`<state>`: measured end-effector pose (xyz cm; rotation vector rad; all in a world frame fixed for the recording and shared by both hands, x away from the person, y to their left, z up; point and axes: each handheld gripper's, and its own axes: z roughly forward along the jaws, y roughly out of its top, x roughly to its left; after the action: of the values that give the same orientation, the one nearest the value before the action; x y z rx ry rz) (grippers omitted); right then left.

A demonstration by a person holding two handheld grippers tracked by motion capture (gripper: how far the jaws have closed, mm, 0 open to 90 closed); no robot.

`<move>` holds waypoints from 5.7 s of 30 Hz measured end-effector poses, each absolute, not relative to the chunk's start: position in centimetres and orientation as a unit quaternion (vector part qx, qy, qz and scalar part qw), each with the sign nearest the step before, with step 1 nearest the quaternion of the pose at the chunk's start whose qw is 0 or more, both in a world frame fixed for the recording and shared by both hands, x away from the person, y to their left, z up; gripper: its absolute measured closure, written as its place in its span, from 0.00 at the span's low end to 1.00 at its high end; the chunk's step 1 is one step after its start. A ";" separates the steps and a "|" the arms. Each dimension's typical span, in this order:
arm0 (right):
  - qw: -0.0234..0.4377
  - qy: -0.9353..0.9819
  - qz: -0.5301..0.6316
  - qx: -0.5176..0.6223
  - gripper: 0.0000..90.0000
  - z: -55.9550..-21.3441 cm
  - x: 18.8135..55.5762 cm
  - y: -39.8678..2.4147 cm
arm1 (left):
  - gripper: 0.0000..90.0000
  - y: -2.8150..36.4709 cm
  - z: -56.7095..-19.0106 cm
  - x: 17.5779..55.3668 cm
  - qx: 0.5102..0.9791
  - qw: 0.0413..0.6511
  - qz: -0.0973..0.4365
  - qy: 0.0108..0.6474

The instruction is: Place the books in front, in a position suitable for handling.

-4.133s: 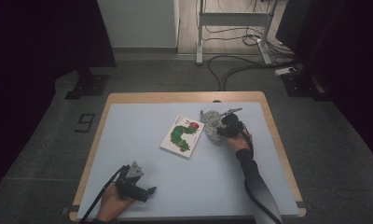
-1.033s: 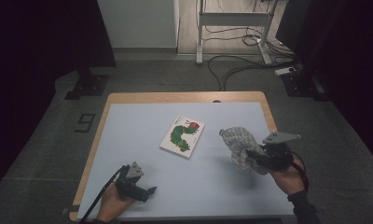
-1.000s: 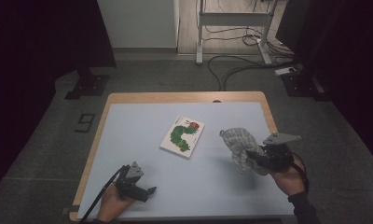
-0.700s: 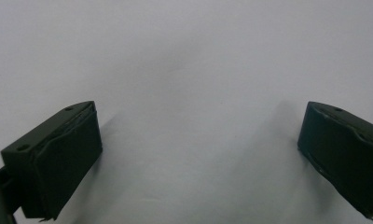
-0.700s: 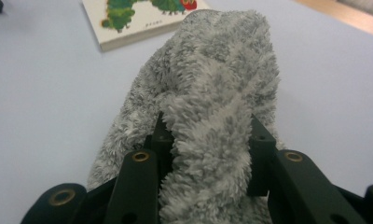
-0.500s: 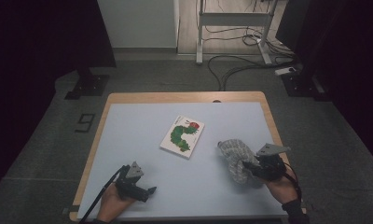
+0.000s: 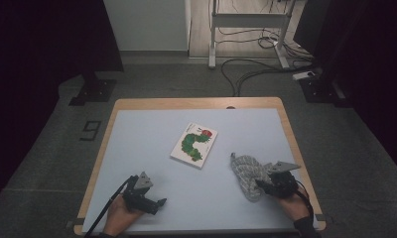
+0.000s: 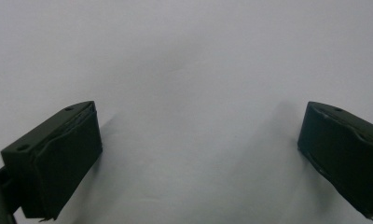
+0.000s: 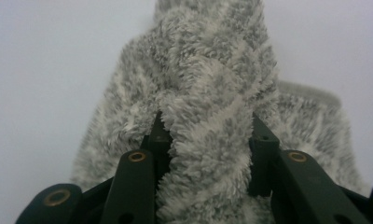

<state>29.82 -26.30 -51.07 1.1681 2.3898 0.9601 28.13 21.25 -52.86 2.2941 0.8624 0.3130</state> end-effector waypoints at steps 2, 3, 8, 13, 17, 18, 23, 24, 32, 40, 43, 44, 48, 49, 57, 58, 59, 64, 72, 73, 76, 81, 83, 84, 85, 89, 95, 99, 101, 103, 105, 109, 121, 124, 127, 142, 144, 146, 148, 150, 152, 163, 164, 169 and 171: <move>0.157 0.833 0.340 0.407 0.64 -51.4 29.7 -26.3 | 0.00 21.3 -52.9 28.1 0.877 0.329 0.120 0.330; 0.158 0.832 0.341 0.407 0.63 -51.4 29.7 -26.4 | 0.00 21.2 -52.9 28.1 0.877 0.329 0.120 0.330; 0.156 0.832 0.344 0.407 0.42 -51.4 29.8 -26.5 | 0.00 21.2 -52.9 28.1 0.877 0.329 0.120 0.330; 0.151 0.830 0.348 0.409 0.17 -50.8 29.8 -26.5 | 0.00 21.3 -52.9 28.1 0.877 0.329 0.119 0.330; 0.148 0.825 0.356 0.412 0.11 -49.8 29.8 -26.5 | 0.00 21.3 -52.9 28.1 0.877 0.329 0.119 0.330; 0.151 0.825 0.356 0.411 0.07 -49.6 29.8 -26.6 | 0.00 21.3 -52.8 28.1 0.877 0.329 0.119 0.330; 0.182 0.821 0.355 0.408 0.00 -48.2 29.9 -26.7 | 0.00 21.3 -52.8 28.1 0.877 0.329 0.119 0.330; 0.184 0.822 0.355 0.406 0.00 -48.0 30.0 -26.7 | 0.00 21.3 -52.8 28.1 0.877 0.329 0.119 0.330; 0.199 0.818 0.357 0.405 0.00 -47.0 30.6 -26.6 | 0.00 21.3 -52.8 28.1 0.877 0.328 0.118 0.330; 0.202 0.829 0.354 0.382 0.00 -46.5 31.2 -25.5 | 0.00 21.2 -52.8 28.1 0.877 0.328 0.119 0.330; 0.198 0.834 0.355 0.373 0.00 -46.3 31.5 -24.9 | 0.00 21.2 -52.8 28.1 0.877 0.328 0.118 0.331; 0.198 0.834 0.357 0.371 0.00 -46.2 31.6 -24.6 | 0.00 21.2 -52.8 28.1 0.877 0.328 0.119 0.332; 0.195 0.836 0.360 0.367 0.00 -45.9 32.0 -23.8 | 0.00 21.4 -52.5 28.4 0.874 0.332 0.112 0.335; 0.194 0.836 0.361 0.366 0.00 -45.9 32.0 -23.5 | 0.00 21.4 -52.3 28.6 0.873 0.334 0.113 0.337; 0.190 0.835 0.377 0.354 0.00 -45.6 32.6 -21.7 | 0.00 22.4 -49.6 31.1 0.864 0.358 0.138 0.326; 0.188 0.834 0.379 0.353 0.00 -45.7 32.7 -21.4 | 0.00 22.4 -49.3 31.4 0.864 0.360 0.139 0.324; 0.184 0.836 0.379 0.351 0.00 -45.7 32.8 -21.1 | 0.00 22.4 -49.0 31.8 0.865 0.359 0.141 0.322; 0.161 0.837 0.388 0.349 0.00 -46.3 33.3 -19.6 | 0.00 21.6 -47.7 32.9 0.878 0.338 0.146 0.306; 0.151 0.845 0.399 0.323 0.00 -47.2 33.8 -16.8 | 0.00 19.4 -46.9 35.0 0.892 0.327 0.150 0.275; 0.148 0.845 0.401 0.322 0.00 -47.3 33.9 -16.4 | 0.00 19.1 -46.8 35.2 0.892 0.328 0.149 0.273; 0.144 0.845 0.405 0.320 0.00 -47.7 34.2 -15.3 | 0.00 18.3 -46.7 35.9 0.893 0.336 0.141 0.265; 0.141 0.849 0.405 0.309 0.00 -48.3 34.5 -13.5 | 0.00 17.6 -47.0 37.1 0.893 0.337 0.136 0.264; 0.140 0.850 0.405 0.308 0.00 -48.5 34.7 -12.8 | 0.00 17.4 -47.4 37.6 0.894 0.338 0.132 0.264; 0.141 0.851 0.403 0.306 0.00 -48.7 34.7 -12.5 | 0.00 17.4 -47.6 37.9 0.895 0.335 0.131 0.265; 0.140 0.851 0.403 0.307 0.00 -48.8 34.8 -12.1 | 0.00 17.3 -47.8 38.1 0.897 0.329 0.131 0.265; 0.142 0.852 0.399 0.307 0.00 -49.5 35.1 -10.9 | 0.00 17.2 -48.8 38.8 0.901 0.317 0.132 0.264; 0.139 0.857 0.391 0.305 0.00 -50.8 35.6 -9.4 | 0.00 16.8 -49.8 39.4 0.901 0.322 0.124 0.262; 0.136 0.861 0.385 0.303 0.00 -51.6 35.9 -8.7 | 0.00 16.6 -50.4 39.7 0.897 0.331 0.118 0.266; 0.133 0.862 0.384 0.302 0.00 -52.0 36.1 -8.4 | 0.00 16.4 -50.7 39.8 0.897 0.332 0.117 0.267; 0.131 0.863 0.383 0.303 0.00 -52.3 36.2 -8.2 | 0.00 16.2 -51.1 39.9 0.898 0.333 0.113 0.265; 0.127 0.863 0.382 0.303 0.00 -52.7 36.4 -8.0 | 0.00 16.0 -51.4 40.0 0.899 0.332 0.111 0.264; 0.117 0.866 0.383 0.301 0.00 -53.3 36.6 -7.5 | 0.00 15.5 -52.0 40.1 0.899 0.334 0.110 0.262; 0.102 0.869 0.385 0.295 0.00 -53.4 36.8 -7.2 | 0.07 15.4 -52.2 40.2 0.892 0.336 0.111 0.282; 0.094 0.866 0.393 0.294 0.00 -53.4 36.8 -7.4 | 0.07 15.3 -52.3 40.1 0.891 0.331 0.106 0.293; 0.091 0.863 0.399 0.296 0.01 -53.4 36.8 -7.5 | 0.04 15.3 -52.5 40.0 0.895 0.322 0.101 0.293; 0.088 0.866 0.399 0.290 0.00 -53.4 35.8 -7.6 | 0.03 15.4 -52.1 38.8 0.898 0.316 0.077 0.297; 0.087 0.866 0.400 0.289 0.00 -53.4 35.5 -7.7 | 0.03 15.5 -52.1 38.4 0.896 0.320 0.075 0.299; 0.085 0.866 0.400 0.287 0.00 -53.4 35.2 -7.7 | 0.03 15.6 -52.1 38.1 0.896 0.321 0.072 0.300; 0.083 0.867 0.400 0.286 0.00 -53.4 34.9 -7.7 | 0.03 15.7 -52.1 37.9 0.894 0.323 0.071 0.302; 0.082 0.867 0.400 0.284 0.00 -53.4 34.6 -7.7 | 0.03 15.8 -52.1 37.3 0.895 0.322 0.070 0.302; 0.079 0.867 0.402 0.282 0.00 -53.4 34.2 -7.6 | 0.03 15.9 -52.1 36.9 0.896 0.321 0.071 0.301; 0.066 0.871 0.406 0.269 0.00 -53.3 32.0 -7.4 | 0.02 16.6 -52.1 34.5 0.894 0.327 0.063 0.301; 0.065 0.873 0.404 0.266 0.00 -53.3 31.4 -7.3 | 0.02 16.8 -52.1 34.0 0.893 0.328 0.060 0.302; 0.062 0.880 0.396 0.254 0.00 -53.2 29.7 -6.8 | 0.00 17.1 -52.1 32.3 0.893 0.329 0.058 0.301; 0.063 0.882 0.394 0.251 0.00 -53.2 29.5 -6.8 | 0.00 17.1 -52.1 32.1 0.893 0.329 0.057 0.300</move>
<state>29.49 -6.76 -53.16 0.7594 2.6634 1.1907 32.07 17.12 -52.15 2.3378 0.7853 0.1504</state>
